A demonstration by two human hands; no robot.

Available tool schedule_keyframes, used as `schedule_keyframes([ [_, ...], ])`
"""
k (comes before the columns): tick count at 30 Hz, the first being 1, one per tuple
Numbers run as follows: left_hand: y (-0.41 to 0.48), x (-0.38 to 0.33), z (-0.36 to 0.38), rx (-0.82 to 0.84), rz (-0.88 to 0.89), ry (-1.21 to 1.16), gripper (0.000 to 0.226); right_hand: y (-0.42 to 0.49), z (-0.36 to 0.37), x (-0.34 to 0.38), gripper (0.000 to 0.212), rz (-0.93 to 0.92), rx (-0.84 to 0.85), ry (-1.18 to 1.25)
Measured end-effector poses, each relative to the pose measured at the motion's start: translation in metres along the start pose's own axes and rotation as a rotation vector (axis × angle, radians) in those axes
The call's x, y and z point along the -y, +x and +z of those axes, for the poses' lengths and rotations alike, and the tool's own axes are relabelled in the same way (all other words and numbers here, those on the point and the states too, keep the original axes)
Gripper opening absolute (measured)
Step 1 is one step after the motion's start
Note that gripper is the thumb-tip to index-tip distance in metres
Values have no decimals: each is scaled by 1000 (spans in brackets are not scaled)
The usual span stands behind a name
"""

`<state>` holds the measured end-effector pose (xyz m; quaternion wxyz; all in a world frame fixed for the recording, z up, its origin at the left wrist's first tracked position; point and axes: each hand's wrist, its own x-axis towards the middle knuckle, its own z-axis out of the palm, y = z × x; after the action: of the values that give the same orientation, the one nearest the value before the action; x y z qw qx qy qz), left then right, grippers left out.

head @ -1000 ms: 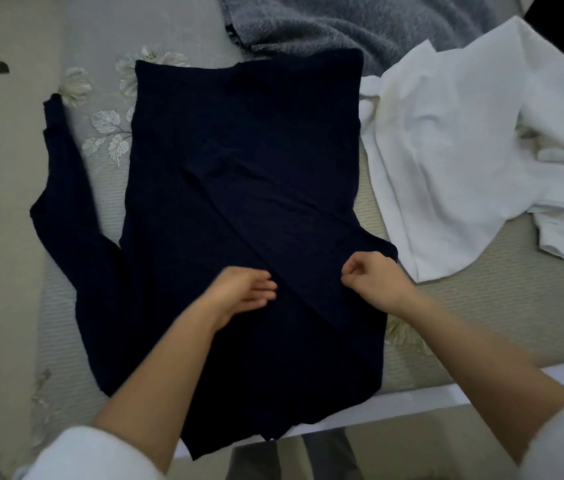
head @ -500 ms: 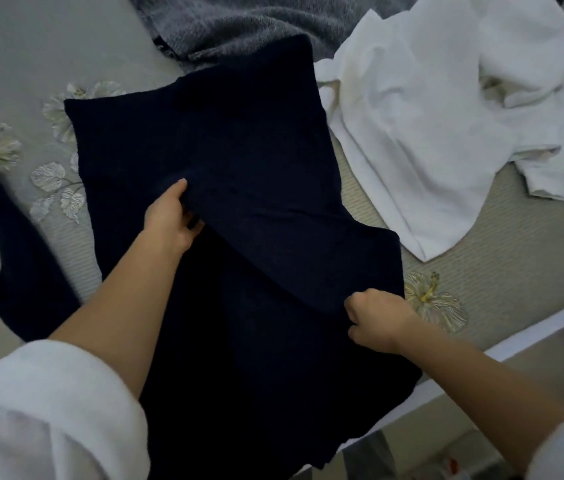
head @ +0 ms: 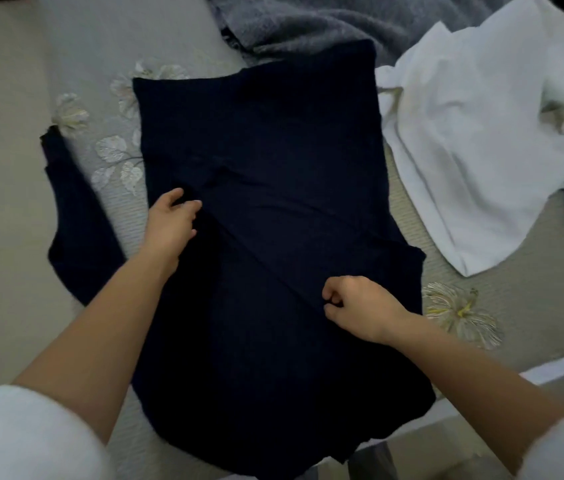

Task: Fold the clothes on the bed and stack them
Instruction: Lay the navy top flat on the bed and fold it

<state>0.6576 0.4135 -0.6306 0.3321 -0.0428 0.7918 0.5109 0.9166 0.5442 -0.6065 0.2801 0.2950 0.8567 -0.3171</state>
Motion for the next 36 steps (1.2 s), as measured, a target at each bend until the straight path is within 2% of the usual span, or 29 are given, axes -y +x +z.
schedule_keyframes([
  [3, -17, 8, -28, -114, 117, 39, 35, 12, 5, 32, 31, -113, -42, -93],
  [6, -26, 21, -71, -324, 181, 94, 28, 27, 15, 69, 42, -222, -87, -183],
  [8, -29, 36, -101, -498, 165, 182, 29, 38, 27, 92, 52, -283, -119, -216],
  [10, -30, 56, -129, -632, 62, 245, 33, 48, 41, 112, 64, -327, -140, -262],
  [12, -30, 76, -151, -636, -93, 142, 37, 59, 53, 127, 77, -331, -131, -331],
  [14, -29, 91, -164, -533, -196, -39, 38, 69, 63, 134, 84, -298, -96, -390],
  [18, -27, 105, -172, -397, -236, -256, 47, 78, 68, 130, 86, -269, -73, -423],
  [22, -18, 95, -167, -380, -246, -408, 60, 79, 66, 129, 86, -270, -81, -438],
  [24, -15, 89, -162, -336, -256, -358, 51, 78, 67, 130, 86, -261, -71, -449],
  [26, -15, 83, -156, -242, -261, -246, 20, 79, 67, 130, 86, -257, -65, -459],
  [27, -16, 80, -154, -223, -256, -202, 15, 79, 67, 130, 86, -257, -65, -461],
  [29, -20, 76, -155, -296, -202, -147, 20, 80, 66, 129, 86, -259, -65, -477],
  [33, -47, 70, -178, -717, 46, -92, 16, 81, 65, 124, 85, -294, -74, -502],
  [34, -56, 69, -183, -776, 91, -101, 17, 82, 64, 123, 84, -305, -71, -504],
  [36, -74, 61, -181, -790, 188, -95, 13, 83, 62, 120, 81, -329, -54, -486],
])
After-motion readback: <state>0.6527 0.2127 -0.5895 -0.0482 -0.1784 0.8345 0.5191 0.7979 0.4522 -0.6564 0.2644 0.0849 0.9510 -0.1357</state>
